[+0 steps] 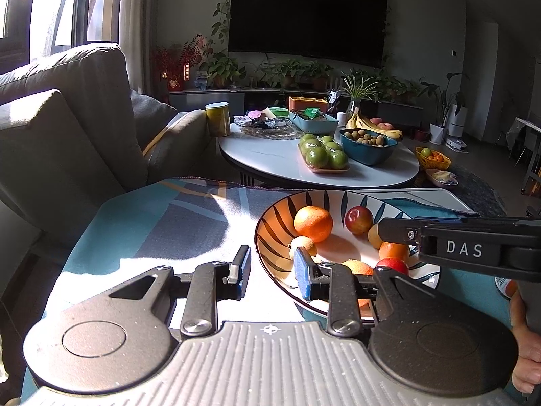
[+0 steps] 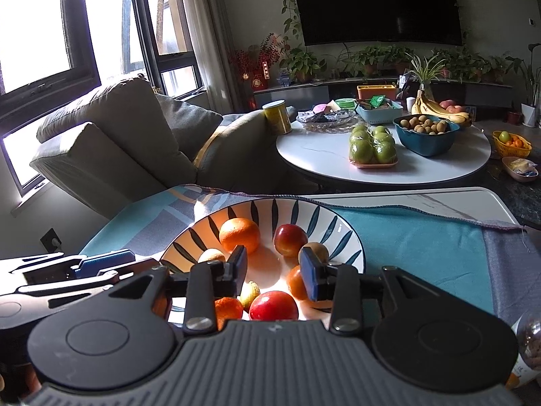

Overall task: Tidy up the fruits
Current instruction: 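Move both tools back toward the last kiwi and orange on the table, then grasp the kiwi with the left tool while the right tool grasps the orange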

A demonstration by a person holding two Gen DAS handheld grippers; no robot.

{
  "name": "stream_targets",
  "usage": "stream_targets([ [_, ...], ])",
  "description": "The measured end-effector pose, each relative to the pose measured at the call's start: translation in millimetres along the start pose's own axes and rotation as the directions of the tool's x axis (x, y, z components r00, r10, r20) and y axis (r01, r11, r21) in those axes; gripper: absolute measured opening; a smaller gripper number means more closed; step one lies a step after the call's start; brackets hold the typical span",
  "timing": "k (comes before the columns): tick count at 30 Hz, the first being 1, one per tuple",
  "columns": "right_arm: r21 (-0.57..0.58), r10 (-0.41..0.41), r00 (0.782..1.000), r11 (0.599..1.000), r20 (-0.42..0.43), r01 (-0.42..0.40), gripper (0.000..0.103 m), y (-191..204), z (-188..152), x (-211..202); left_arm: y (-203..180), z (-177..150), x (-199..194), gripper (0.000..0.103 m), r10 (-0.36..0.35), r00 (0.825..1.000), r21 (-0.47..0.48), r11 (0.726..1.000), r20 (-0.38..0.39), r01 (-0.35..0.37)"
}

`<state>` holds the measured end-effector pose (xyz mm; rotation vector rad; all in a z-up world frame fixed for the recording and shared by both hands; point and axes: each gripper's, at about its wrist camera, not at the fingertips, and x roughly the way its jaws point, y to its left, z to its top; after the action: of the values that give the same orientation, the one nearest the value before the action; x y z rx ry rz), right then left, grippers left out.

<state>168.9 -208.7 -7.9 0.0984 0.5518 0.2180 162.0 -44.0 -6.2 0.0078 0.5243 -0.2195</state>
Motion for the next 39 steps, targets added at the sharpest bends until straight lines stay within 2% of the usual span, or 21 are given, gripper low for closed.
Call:
stream_targets([
  [8,-0.001,-0.009,1.000,1.000,0.030,0.009,0.081,3.4,-1.0,-19.1,-2.0,-3.7,-17.9,0.026,0.004,1.000,0.002,1.000,0.010,-0.004],
  [12,0.004,-0.006,0.999,1.000,0.035,0.006,0.081,3.3,-2.8,-27.2,-1.9,-9.1,-26.4,0.030,-0.002,1.000,0.008,1.000,0.010,0.002],
  [18,0.018,-0.003,0.999,1.000,0.034,0.003,0.081,3.3,-9.9,-40.0,-2.4,-30.9,-30.4,0.030,-0.010,0.999,0.032,0.999,-0.035,0.011],
  [24,0.007,0.000,1.000,1.000,0.012,0.000,0.081,5.3,-21.4,-47.6,-0.6,-43.1,-22.3,0.031,0.037,0.997,0.049,0.998,-0.064,-0.034],
  [32,-0.014,0.027,0.999,1.000,-0.024,-0.028,0.081,11.4,-31.5,-48.4,9.1,-48.1,-16.8,0.031,0.058,0.995,0.027,0.998,-0.085,-0.056],
  [36,-0.038,0.050,0.997,0.998,-0.051,-0.052,0.081,18.7,-38.3,-47.4,14.8,-50.1,-13.5,0.031,0.029,0.994,-0.007,1.000,-0.104,-0.030],
  [39,-0.061,0.056,0.995,0.996,-0.078,-0.061,0.081,23.9,-45.6,-43.4,18.7,-52.1,-13.7,0.026,0.009,0.995,-0.027,1.000,-0.102,-0.012],
])
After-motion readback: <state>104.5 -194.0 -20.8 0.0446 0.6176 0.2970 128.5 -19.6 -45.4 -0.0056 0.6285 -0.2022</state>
